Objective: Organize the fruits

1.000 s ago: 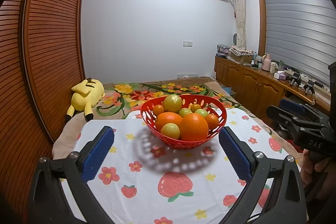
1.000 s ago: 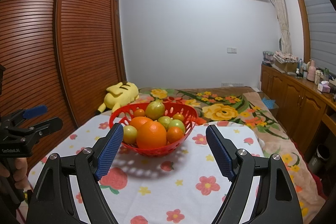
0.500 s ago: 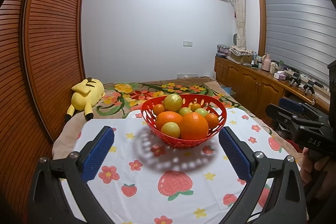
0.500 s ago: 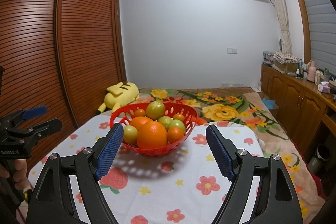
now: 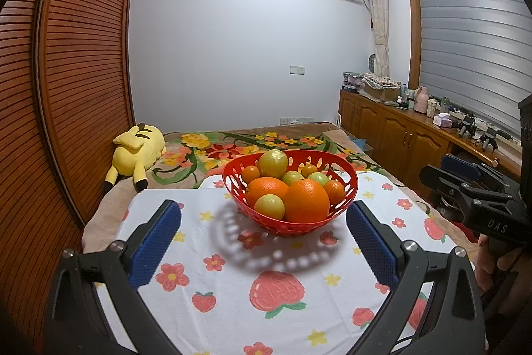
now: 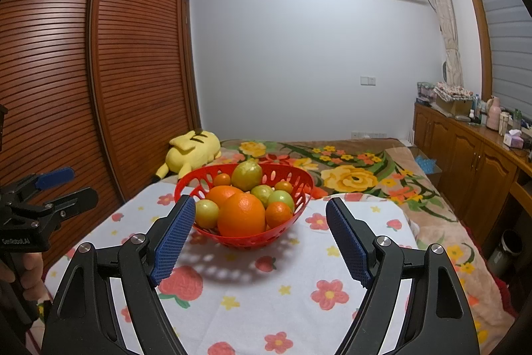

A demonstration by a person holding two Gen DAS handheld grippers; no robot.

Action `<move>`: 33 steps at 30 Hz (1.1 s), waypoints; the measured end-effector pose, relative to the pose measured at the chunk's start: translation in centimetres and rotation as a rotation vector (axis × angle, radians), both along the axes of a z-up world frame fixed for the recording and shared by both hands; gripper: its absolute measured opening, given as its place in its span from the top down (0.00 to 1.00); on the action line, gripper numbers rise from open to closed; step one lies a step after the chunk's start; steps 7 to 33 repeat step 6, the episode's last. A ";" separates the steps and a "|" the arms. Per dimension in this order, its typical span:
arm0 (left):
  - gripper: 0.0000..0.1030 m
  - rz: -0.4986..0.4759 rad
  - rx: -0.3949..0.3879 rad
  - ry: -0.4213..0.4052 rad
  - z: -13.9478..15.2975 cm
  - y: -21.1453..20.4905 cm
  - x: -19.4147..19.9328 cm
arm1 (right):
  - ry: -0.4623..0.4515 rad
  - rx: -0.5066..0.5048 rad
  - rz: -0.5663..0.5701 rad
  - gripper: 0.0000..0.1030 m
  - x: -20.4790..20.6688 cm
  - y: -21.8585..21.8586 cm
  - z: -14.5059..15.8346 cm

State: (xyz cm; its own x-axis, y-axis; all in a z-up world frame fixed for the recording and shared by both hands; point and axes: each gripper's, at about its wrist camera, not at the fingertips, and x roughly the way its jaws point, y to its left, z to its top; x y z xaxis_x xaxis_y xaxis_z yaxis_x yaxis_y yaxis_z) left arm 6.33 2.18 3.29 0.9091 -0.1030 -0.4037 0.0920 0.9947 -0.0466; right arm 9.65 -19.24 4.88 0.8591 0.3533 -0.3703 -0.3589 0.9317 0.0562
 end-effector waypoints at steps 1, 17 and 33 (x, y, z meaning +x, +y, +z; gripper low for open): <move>0.02 0.001 0.000 0.000 0.0 0.0 0.0 | 0.000 0.000 -0.001 0.20 0.0 0.0 0.0; 0.02 0.000 0.000 0.000 0.0 0.0 0.0 | 0.001 -0.001 -0.001 0.20 0.0 0.0 0.0; 0.02 0.000 0.000 0.000 0.0 0.0 0.0 | 0.001 -0.001 -0.001 0.20 0.0 0.0 0.0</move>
